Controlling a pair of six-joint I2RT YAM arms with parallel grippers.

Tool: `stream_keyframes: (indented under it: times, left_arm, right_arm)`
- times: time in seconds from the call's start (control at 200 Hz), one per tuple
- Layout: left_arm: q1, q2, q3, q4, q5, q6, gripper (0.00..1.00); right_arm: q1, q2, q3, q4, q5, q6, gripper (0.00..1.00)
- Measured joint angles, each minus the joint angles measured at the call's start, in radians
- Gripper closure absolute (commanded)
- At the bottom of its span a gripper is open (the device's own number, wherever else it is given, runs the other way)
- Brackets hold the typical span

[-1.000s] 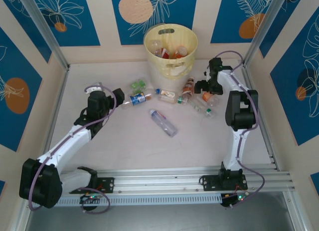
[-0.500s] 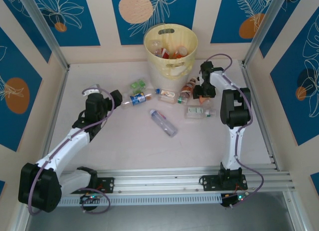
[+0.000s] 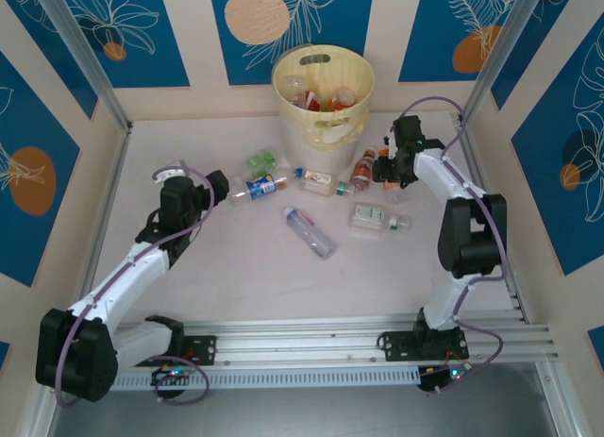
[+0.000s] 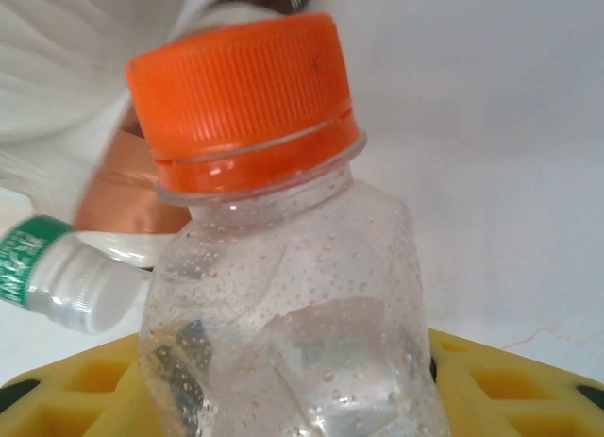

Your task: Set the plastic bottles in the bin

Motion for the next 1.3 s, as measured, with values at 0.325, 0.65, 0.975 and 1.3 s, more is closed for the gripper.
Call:
stream_keyframes:
  times: [0.325, 0.65, 0.975, 1.3]
  left_arm:
    - [0.005, 0.013, 0.0, 0.031, 0.073, -0.007, 0.0]
    - [0.005, 0.061, 0.0, 0.106, 0.212, 0.005, 0.0]
    - [0.005, 0.084, 0.0, 0.137, 0.294, 0.027, 0.0]
    - [0.006, 0.084, 0.0, 0.135, 0.293, 0.027, 0.0]
  right_arm:
    - [0.0, -0.212, -0.179, 0.237, -0.051, 0.025, 0.58]
    - [0.005, -0.34, -0.122, 0.38, -0.279, 0.156, 0.57]
    - [0.016, -0.266, 0.187, 0.447, -0.505, 0.287, 0.56]
    - [0.112, 0.023, 0.575, 0.383, -0.454, 0.261, 0.5]
